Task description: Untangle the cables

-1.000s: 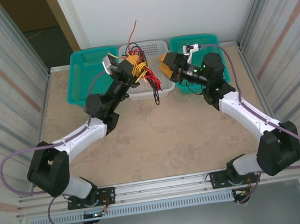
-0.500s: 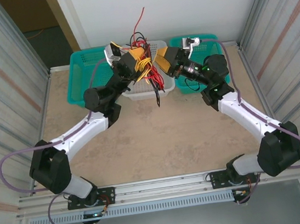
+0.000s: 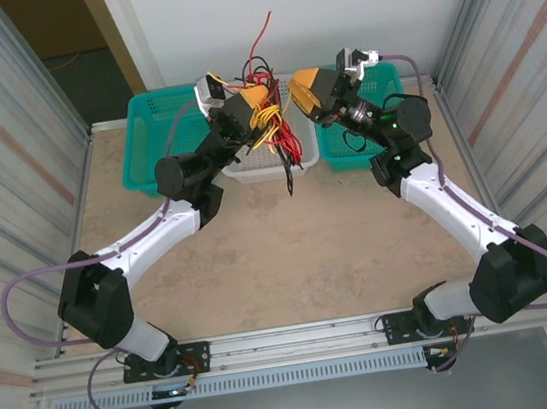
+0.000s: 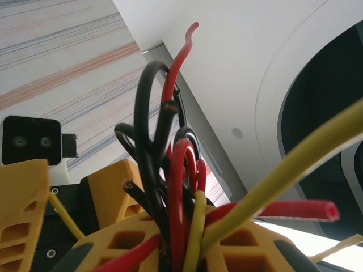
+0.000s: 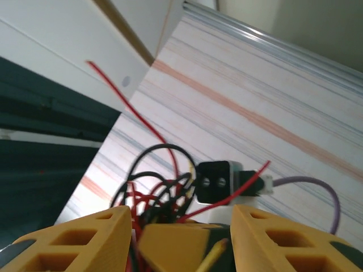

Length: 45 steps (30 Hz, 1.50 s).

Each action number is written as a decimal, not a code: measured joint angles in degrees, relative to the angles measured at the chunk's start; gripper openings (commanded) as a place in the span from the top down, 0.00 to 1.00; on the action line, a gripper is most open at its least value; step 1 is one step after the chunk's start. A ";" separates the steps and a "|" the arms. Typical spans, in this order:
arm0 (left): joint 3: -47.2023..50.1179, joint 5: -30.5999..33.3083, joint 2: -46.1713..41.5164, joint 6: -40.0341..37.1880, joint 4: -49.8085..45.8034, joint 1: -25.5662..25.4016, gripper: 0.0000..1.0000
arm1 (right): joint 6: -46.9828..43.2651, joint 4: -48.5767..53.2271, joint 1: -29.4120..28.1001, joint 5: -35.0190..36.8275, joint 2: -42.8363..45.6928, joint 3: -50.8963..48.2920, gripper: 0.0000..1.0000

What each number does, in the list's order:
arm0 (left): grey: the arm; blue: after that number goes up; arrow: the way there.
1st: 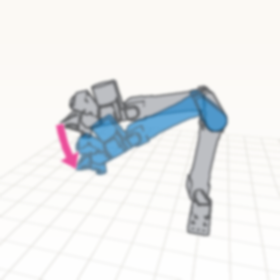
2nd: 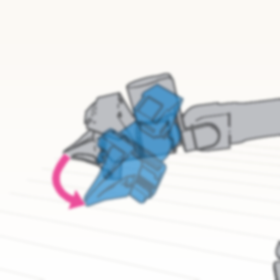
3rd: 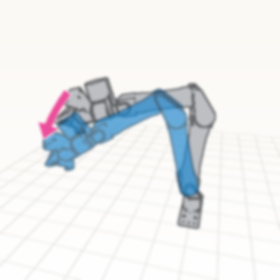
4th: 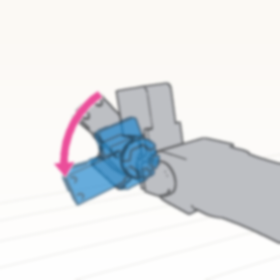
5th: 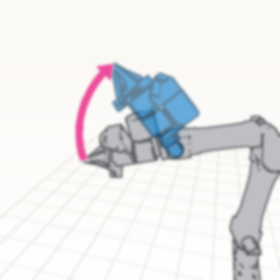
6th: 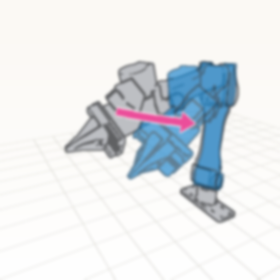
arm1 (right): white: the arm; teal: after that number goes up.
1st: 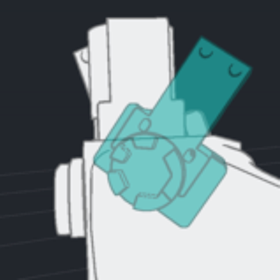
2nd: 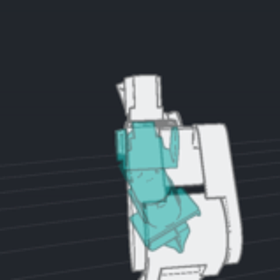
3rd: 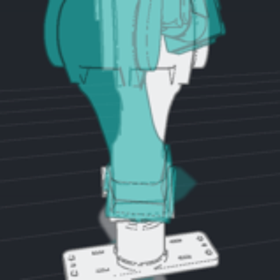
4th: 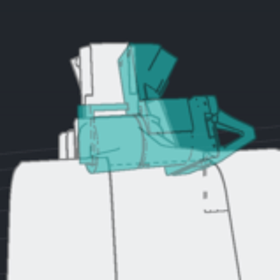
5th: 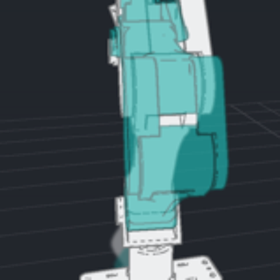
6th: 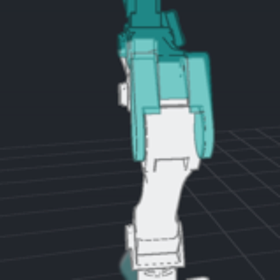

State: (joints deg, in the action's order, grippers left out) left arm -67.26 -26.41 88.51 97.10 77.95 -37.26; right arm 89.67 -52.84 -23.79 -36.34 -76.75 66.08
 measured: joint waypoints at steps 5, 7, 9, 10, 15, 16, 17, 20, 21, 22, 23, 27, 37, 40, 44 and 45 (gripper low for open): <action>0.00 -0.22 0.00 0.00 0.13 0.07 1.00 | -0.11 0.33 -1.64 -0.72 -0.87 0.37 0.61; 0.00 -0.26 0.00 0.00 0.11 0.22 1.00 | -0.15 1.09 -2.08 -1.09 -0.92 0.37 0.64; 0.00 -0.61 0.00 0.00 0.13 0.57 1.00 | -0.26 1.33 -2.27 -1.27 -0.90 0.37 0.66; 0.00 -0.66 0.00 0.00 0.13 0.81 1.00 | -0.28 1.49 -2.45 -1.27 -0.90 0.35 0.67; 0.00 -0.70 0.00 0.00 0.11 1.49 1.00 | -1.05 3.02 -2.45 -1.25 0.07 -1.42 0.81; 0.00 -0.74 0.00 0.00 0.11 1.57 1.00 | -1.49 3.48 -2.45 -1.22 0.42 -1.84 0.88; 0.00 -0.85 0.00 0.00 0.09 1.60 1.00 | -1.90 3.96 -2.47 -1.18 0.81 -2.16 0.97; 0.02 -1.07 0.00 0.00 -0.04 1.64 1.00 | -2.93 4.98 -2.45 -1.01 2.05 -2.34 1.00; 0.02 -1.07 -0.02 0.00 0.07 1.64 1.00 | -3.17 5.20 -2.45 -0.83 2.49 -2.36 1.00; 0.02 -1.07 -0.02 0.00 0.13 1.64 1.00 | -3.32 5.35 -2.45 -0.76 2.73 -2.36 1.00; 0.02 -1.09 -0.02 0.00 0.22 1.64 1.00 | -3.39 5.49 -2.45 -0.61 2.97 -2.36 1.00; 0.00 -1.05 0.00 0.02 0.20 1.46 1.00 | -3.74 6.25 -2.45 0.13 2.97 -2.36 1.00; -3.89 7.23 2.86 -7.76 -3.30 0.46 1.00 | -2.32 -2.14 -4.90 6.56 -0.96 -9.84 1.00; -4.98 11.78 4.44 -13.64 -6.25 0.66 1.00 | -0.42 -7.10 -7.19 11.10 -2.75 -13.97 1.00; -9.92 15.15 9.62 -20.61 -8.13 0.31 1.00 | 1.90 -12.94 -10.08 17.51 -5.09 -16.74 1.00; -10.43 15.78 10.27 -22.62 -8.81 0.22 1.00 | 2.54 -13.99 -10.36 18.93 -5.20 -17.57 1.00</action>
State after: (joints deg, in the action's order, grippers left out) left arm -77.69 -10.63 98.78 74.48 69.14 -37.04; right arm 92.20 -66.83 -34.15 -17.41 -81.95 48.51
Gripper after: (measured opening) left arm 0.177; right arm 0.057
